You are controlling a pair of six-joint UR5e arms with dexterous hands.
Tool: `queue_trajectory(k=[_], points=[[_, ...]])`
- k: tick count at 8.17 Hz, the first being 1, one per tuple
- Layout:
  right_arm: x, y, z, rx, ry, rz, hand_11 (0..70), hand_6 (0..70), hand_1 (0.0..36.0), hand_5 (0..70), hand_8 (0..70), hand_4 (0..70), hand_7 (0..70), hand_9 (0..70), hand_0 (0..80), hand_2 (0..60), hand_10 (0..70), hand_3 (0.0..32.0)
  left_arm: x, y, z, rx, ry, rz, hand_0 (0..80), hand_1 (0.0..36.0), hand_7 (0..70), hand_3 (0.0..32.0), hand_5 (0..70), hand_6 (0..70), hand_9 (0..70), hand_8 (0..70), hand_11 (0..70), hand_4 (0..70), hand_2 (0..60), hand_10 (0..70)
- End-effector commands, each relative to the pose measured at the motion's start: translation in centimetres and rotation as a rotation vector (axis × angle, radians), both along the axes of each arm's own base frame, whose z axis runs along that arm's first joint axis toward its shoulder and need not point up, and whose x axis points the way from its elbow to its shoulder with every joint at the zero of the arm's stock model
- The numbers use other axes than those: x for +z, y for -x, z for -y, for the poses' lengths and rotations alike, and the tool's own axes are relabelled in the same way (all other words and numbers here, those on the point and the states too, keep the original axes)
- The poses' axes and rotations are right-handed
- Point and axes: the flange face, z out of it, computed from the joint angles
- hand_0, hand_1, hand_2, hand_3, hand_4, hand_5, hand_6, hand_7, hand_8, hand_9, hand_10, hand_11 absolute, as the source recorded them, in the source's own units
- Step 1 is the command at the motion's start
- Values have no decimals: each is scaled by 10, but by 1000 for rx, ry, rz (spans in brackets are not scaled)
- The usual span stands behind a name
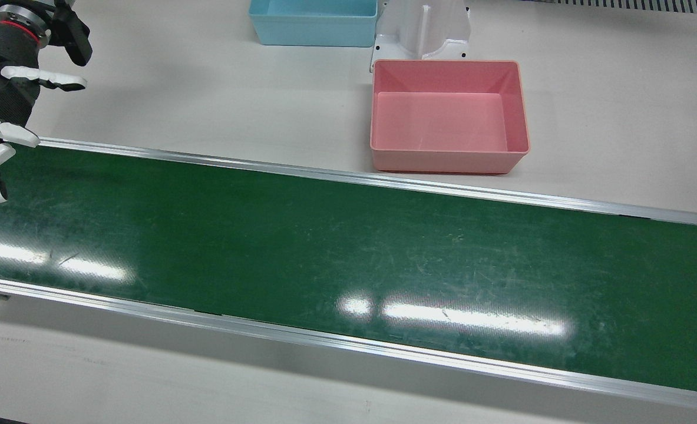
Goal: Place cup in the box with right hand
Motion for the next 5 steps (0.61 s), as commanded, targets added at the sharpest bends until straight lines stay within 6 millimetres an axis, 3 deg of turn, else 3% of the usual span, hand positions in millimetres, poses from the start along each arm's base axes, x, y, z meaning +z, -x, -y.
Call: queue_trajectory(k=[1, 5], points=[[0, 0, 0, 0, 0, 0, 196, 176, 186, 67, 75, 439, 700, 226, 581, 54, 123, 0, 0, 0, 0, 0, 1, 0, 0, 0, 0, 0, 0, 0, 0, 0, 0, 0, 0, 0], [1, 0, 0, 0, 1, -1, 196, 176, 185, 67, 74, 441, 700, 225, 584, 49, 123, 0, 0, 0, 0, 0, 1, 0, 0, 0, 0, 0, 0, 0, 0, 0, 0, 0, 0, 0]])
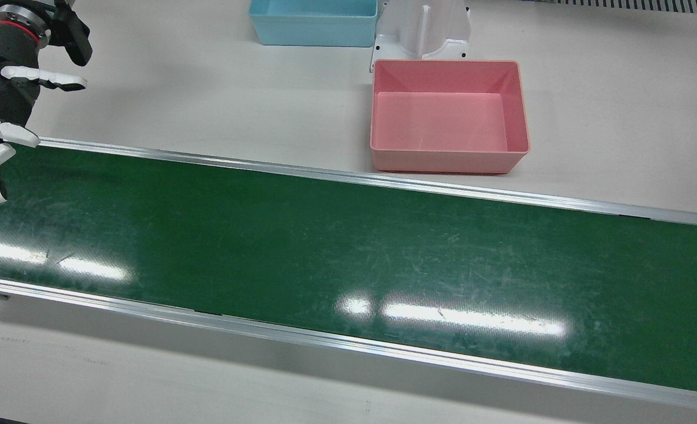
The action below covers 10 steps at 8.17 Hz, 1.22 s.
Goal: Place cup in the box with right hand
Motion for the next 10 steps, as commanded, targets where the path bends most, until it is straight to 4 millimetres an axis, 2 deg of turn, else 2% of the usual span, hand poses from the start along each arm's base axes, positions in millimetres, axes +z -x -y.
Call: queue_trajectory(k=[1, 10], points=[[0, 0, 0, 0, 1, -1, 197, 175, 185, 67, 74, 439, 700, 224, 583, 46, 123, 0, 0, 0, 0, 0, 0, 1, 0, 0, 0, 0, 0, 0, 0, 0, 0, 0, 0, 0], [0, -1, 0, 2, 0, 0, 198, 176, 188, 67, 75, 438, 700, 226, 582, 61, 124, 0, 0, 0, 0, 0, 0, 1, 0, 0, 0, 0, 0, 0, 0, 0, 0, 0, 0, 0]])
